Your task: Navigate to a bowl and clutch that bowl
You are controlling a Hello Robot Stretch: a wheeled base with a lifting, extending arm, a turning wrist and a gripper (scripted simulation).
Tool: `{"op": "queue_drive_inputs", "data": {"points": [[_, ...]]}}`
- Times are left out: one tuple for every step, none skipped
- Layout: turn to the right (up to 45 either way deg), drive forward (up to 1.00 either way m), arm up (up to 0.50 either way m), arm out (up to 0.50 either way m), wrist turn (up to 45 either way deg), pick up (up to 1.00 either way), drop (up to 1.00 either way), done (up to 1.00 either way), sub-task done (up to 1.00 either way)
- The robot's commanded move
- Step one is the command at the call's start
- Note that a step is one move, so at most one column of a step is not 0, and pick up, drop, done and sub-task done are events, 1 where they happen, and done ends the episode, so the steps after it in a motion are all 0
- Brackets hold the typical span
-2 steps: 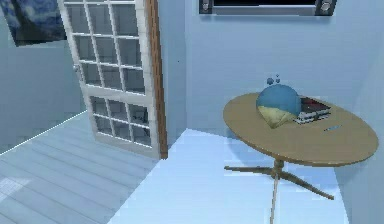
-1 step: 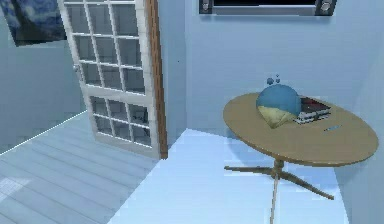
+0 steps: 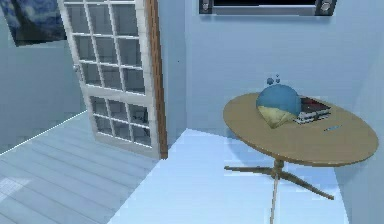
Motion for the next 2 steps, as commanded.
{"op": "queue_drive_inputs", "data": {"points": [[0.0,0.0,0.1,0.0,0.0,0.0,0.0,0.0,0.0],[0.0,0.0,0.0,0.0,0.0,0.0,0.0,1.0,0.0]]}}
